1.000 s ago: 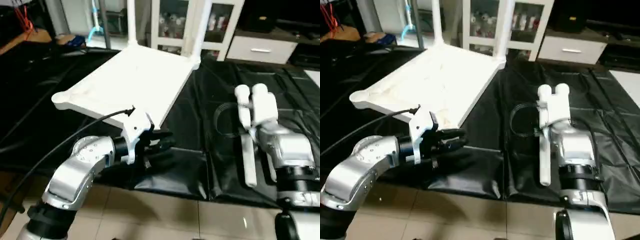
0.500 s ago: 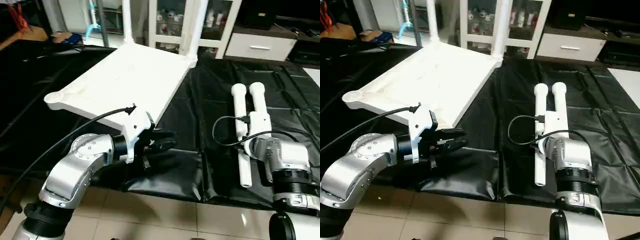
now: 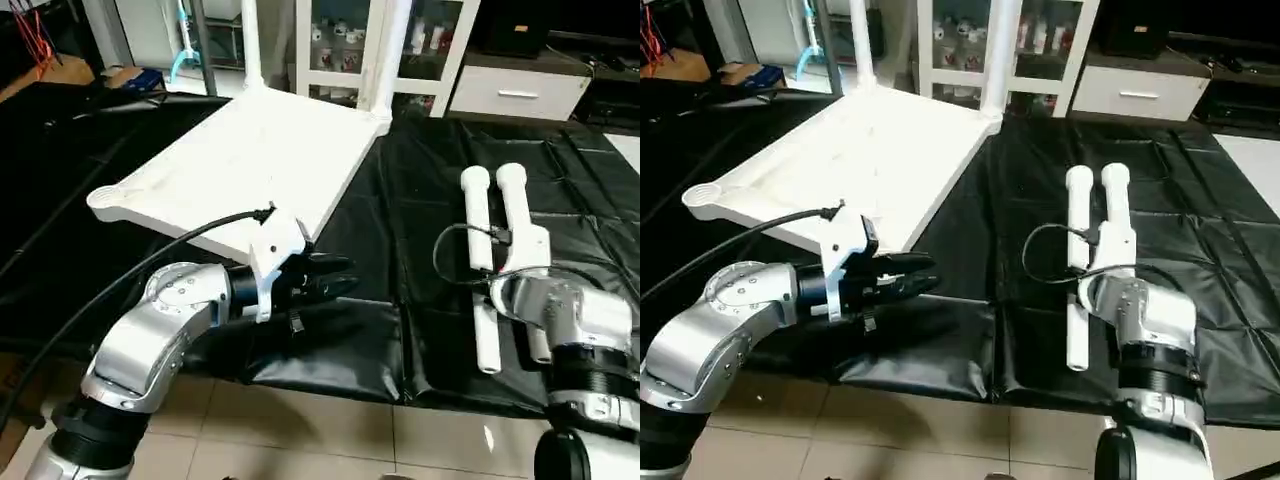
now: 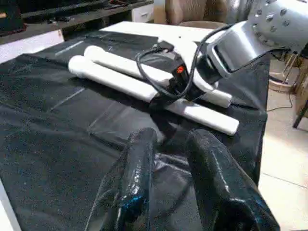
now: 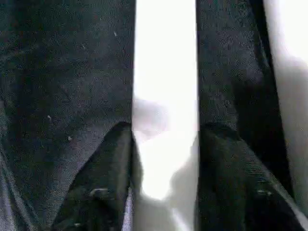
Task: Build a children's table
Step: Pick table leg
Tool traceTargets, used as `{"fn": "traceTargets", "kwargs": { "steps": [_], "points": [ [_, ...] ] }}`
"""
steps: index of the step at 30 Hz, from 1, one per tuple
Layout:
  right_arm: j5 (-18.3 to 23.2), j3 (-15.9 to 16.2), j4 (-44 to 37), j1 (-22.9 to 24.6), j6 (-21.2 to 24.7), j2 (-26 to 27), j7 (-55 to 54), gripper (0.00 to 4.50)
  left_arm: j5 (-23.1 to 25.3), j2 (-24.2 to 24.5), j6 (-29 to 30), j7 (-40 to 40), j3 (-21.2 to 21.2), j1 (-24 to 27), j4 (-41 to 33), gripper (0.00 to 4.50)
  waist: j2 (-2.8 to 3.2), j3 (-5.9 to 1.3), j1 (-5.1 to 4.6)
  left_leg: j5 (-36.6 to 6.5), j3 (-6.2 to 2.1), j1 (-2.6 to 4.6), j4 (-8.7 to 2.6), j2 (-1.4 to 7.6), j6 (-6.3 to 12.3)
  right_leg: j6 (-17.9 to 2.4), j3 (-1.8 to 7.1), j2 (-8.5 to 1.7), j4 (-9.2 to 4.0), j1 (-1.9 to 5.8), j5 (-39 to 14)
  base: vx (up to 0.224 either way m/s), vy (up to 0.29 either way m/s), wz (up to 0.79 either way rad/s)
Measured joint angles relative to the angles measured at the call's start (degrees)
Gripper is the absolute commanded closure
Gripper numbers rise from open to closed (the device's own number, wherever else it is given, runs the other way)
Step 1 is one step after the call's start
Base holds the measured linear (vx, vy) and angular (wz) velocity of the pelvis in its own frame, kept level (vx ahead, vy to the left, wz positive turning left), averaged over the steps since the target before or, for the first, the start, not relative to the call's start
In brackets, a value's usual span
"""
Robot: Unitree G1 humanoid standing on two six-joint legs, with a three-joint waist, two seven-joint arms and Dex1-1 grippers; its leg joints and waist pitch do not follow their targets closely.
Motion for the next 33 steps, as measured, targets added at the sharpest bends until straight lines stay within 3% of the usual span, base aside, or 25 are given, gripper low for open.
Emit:
{"fn": "traceTargets", "kwargs": {
  "steps": [6, 12, 15, 19, 24, 29, 33],
  "points": [
    [1.63, 0.04, -0.90, 0.54, 0.94, -0.14, 2.63, 2.88, -0.41, -0.35, 2.81, 1.70, 0.39, 0.04, 1.09, 3.17, -0.08, -0.02, 0.19, 0.05, 0.05, 0.08, -0.02, 0.28, -0.08, 0.00, -0.03, 0.06, 0.02, 0.02, 0.00, 0.000, 0.000, 0.00],
    [0.76, 4.57, -1.30, 2.41, 2.21, -3.15, 6.74, 3.05, -2.79, 2.75, 3.09, -4.34, -2.17, 2.54, -3.25, 3.17, -0.80, -0.24, 0.52, 0.06, 0.12, 0.35, -0.12, 0.40, -0.12, 0.03, -0.08, 0.11, -0.07, 0.24, -0.08, 0.000, 0.000, 0.00],
    [0.81, 4.50, -1.10, 2.42, 2.18, -3.15, 6.67, 3.06, -2.91, 2.63, 3.40, -4.58, -2.18, 2.50, -3.42, 2.80, -0.95, -0.25, 0.52, 0.06, 0.12, 0.38, -0.12, 0.40, -0.12, 0.21, -0.08, 0.10, -0.07, 0.23, -0.18, 0.000, 0.000, 0.00],
    [1.57, 3.14, -0.96, 2.45, 2.13, -3.02, 6.18, 3.06, -3.85, -0.67, 6.19, -0.12, -0.19, 1.41, -1.70, 2.51, -0.96, -0.24, 0.59, 0.06, 0.15, 0.38, -0.12, 0.39, -0.12, 0.20, -0.07, 0.08, -0.06, 0.22, -0.17, 0.000, 0.000, 0.00],
    [3.62, 0.17, -2.84, 3.58, 2.66, -2.24, 6.21, 3.06, -5.54, -5.83, 9.28, 6.83, 5.44, -0.50, 1.38, 2.06, -1.06, -0.18, 0.58, 0.08, 0.16, 0.30, -0.13, 0.42, -0.15, 0.20, -0.11, 0.09, -0.03, 0.13, -0.15, 0.000, 0.000, 0.00],
    [9.73, -5.29, -12.14, 4.07, 5.29, -1.05, 7.85, 3.06, -7.40, -7.97, 12.29, 9.67, 6.71, -0.84, 1.92, 1.75, -0.94, -0.10, 0.65, 0.10, 0.24, 0.10, -0.16, 0.44, -0.16, -0.03, -0.07, 0.10, -0.06, -0.15, 0.00, 0.000, 0.000, 0.00],
    [15.24, -5.94, -20.67, 2.52, 3.86, -0.63, 12.03, 3.07, -8.48, -12.22, 16.84, 13.54, 8.50, -4.92, 4.95, 1.47, -0.92, -0.08, 0.79, 0.10, 0.29, 0.11, -0.29, 0.45, -0.16, -0.03, -0.08, 0.10, -0.16, -0.15, -0.01, 0.000, 0.000, 0.00]
  ]
}}
